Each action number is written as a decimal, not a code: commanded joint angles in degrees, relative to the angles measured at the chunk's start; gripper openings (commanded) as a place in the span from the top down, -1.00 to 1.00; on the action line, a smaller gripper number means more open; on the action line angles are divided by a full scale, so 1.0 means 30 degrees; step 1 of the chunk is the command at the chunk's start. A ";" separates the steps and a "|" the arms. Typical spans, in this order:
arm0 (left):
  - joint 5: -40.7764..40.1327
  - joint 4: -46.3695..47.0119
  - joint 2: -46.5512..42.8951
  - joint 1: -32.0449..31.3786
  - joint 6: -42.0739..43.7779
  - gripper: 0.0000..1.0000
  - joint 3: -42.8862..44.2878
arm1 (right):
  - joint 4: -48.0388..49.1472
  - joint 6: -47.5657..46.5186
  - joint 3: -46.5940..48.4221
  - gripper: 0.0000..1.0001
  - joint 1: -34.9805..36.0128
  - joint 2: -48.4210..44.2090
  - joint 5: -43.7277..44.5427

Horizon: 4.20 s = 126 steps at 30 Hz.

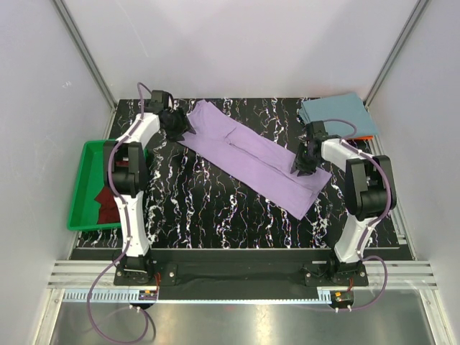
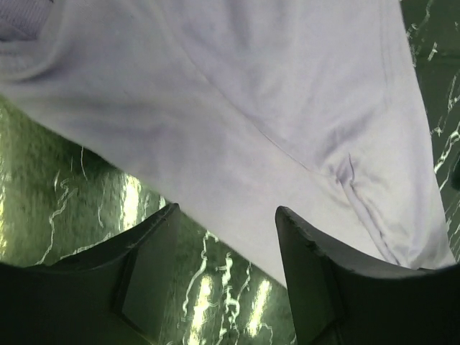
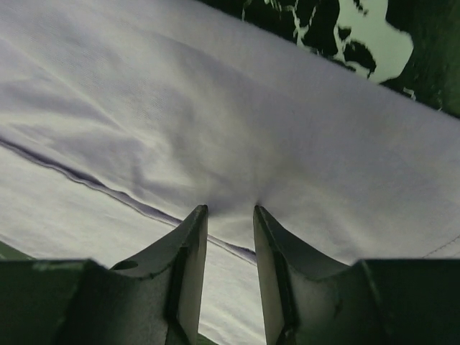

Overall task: Fold and stack the t-shirts
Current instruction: Fold the tshirt

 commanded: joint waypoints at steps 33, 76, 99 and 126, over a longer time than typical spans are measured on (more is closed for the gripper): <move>-0.1945 -0.0691 0.4000 0.0333 -0.0482 1.00 0.4817 | 0.1448 0.5833 -0.5896 0.14 0.2522 -0.7160 0.0302; -0.2761 0.3530 -0.0367 -0.2479 -0.4087 0.98 -0.4330 | -0.1249 0.1282 -0.1439 0.13 0.2522 0.0017 0.3788; -0.1649 0.1590 -0.3552 -0.2271 -0.0655 -0.17 -0.4610 | -0.3475 0.1467 -0.1176 0.07 0.3371 -0.2799 0.3375; -0.0887 0.6925 -0.8628 -0.6051 -0.4642 -0.22 -1.5662 | -0.2066 0.7532 -0.6188 0.08 0.7473 -0.7335 0.2492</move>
